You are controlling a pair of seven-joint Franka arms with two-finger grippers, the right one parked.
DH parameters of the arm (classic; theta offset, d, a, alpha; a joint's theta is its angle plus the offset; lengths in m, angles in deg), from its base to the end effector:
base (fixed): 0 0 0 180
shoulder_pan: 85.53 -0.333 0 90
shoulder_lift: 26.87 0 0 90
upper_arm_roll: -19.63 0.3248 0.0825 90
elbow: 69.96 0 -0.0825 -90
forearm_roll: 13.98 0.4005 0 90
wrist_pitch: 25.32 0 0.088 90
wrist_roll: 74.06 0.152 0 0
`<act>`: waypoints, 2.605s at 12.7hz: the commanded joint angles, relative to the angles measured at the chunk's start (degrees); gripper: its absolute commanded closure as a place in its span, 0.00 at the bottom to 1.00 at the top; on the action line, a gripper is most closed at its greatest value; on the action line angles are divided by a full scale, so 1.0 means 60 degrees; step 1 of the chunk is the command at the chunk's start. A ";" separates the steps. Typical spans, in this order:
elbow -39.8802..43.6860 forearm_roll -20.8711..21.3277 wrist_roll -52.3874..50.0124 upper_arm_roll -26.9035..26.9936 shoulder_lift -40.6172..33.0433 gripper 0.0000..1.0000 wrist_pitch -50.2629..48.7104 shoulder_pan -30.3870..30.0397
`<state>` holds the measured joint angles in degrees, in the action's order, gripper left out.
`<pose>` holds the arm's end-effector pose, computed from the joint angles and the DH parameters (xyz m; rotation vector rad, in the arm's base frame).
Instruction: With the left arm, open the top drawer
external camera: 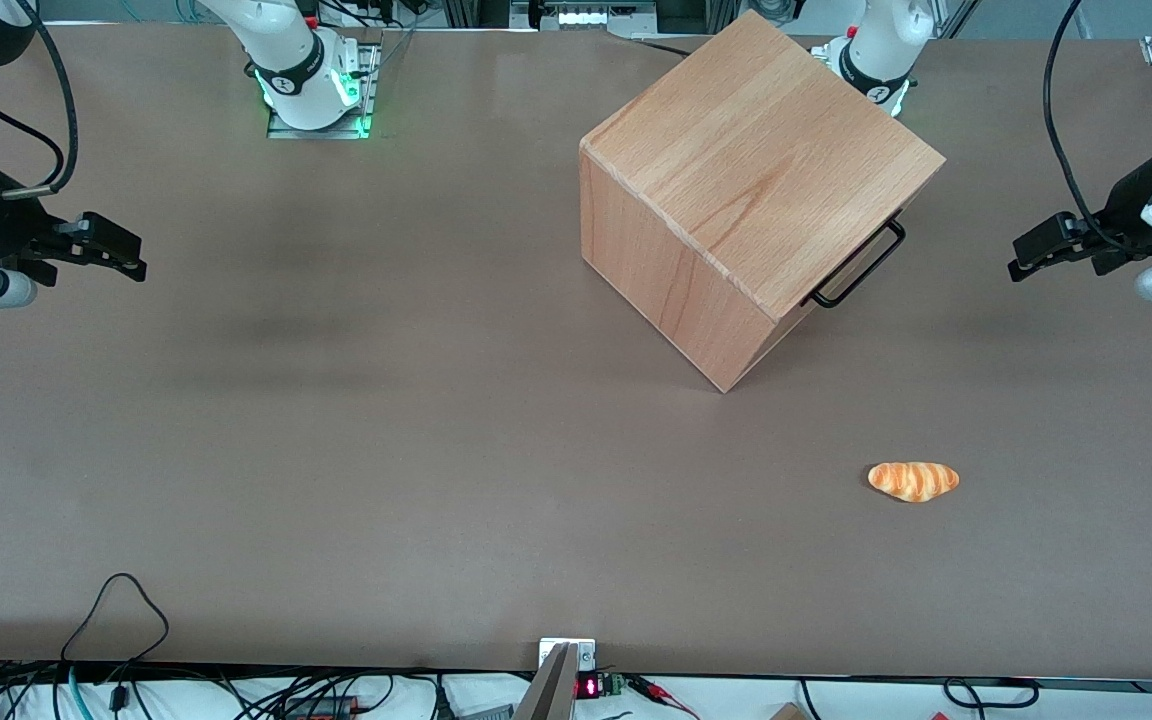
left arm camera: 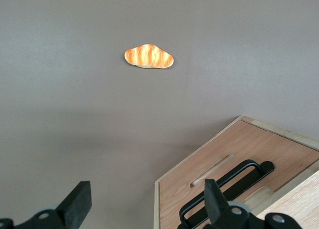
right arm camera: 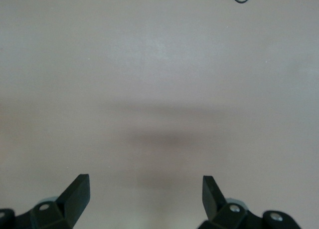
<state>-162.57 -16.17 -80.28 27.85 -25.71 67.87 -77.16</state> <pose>0.5805 -0.0078 0.5594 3.1023 0.1681 -0.0184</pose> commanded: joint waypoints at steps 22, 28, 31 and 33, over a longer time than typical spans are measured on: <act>-0.0341 0.0174 0.4928 -0.0242 0.0232 0.00 -0.0401 0.0011; -0.1073 -0.0499 0.6851 -0.0301 0.0378 0.00 -0.0342 0.0011; -0.1454 -0.0572 0.7130 -0.0447 0.0422 0.00 -0.0139 0.0011; -0.1922 -0.0617 0.7232 -0.0680 0.0422 0.00 0.0431 0.0011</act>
<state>-171.25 -18.82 -38.80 24.89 -22.57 67.37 -77.11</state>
